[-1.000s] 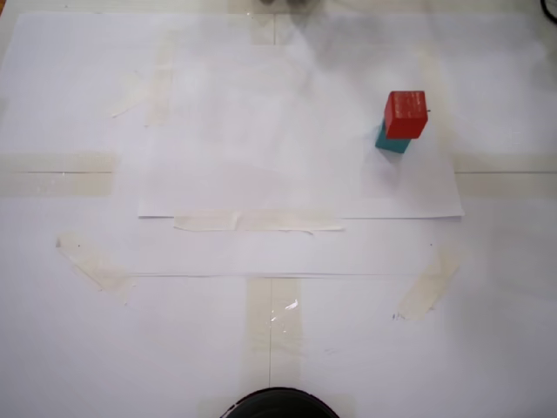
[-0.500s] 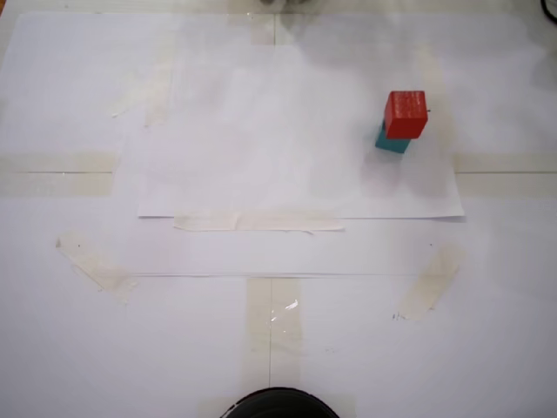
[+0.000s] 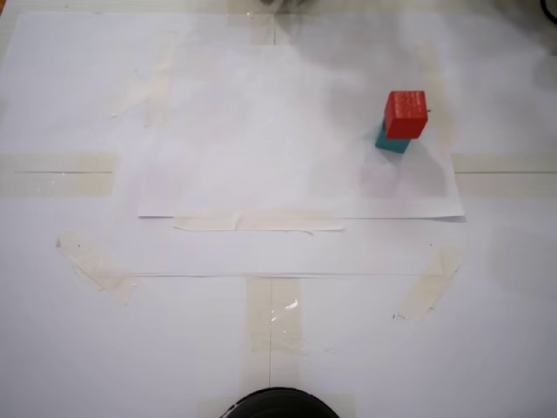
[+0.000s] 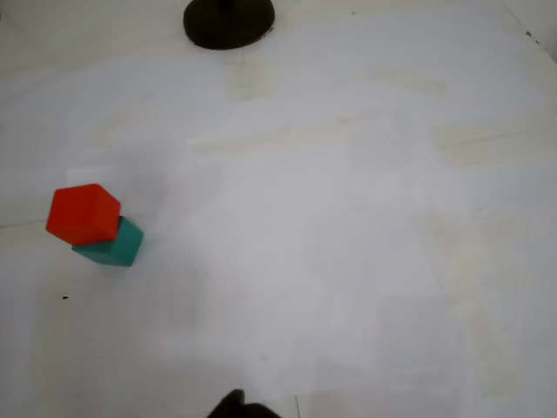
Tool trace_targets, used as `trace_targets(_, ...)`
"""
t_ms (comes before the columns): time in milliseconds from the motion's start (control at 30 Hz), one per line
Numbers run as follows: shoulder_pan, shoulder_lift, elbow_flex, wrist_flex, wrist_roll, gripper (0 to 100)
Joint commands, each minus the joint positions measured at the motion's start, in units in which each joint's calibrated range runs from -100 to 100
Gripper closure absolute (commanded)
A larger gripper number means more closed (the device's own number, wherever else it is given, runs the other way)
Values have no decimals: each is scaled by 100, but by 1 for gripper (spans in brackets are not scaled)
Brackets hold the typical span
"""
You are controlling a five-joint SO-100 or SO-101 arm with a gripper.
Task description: Put the red cube on the top of the blue cube.
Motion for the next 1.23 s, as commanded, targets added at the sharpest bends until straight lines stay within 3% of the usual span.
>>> trace_targets(0,-69,-386,261,39,-88,100)
trace_targets(267,-38,-506,624,-26,0,100)
trace_targets(733,-31,-506,3039,-2554,313,100)
trace_targets(967,-31,-506,3911,-3353,308,100)
trace_targets(1200,-38,-506,4165,-3500,391,100)
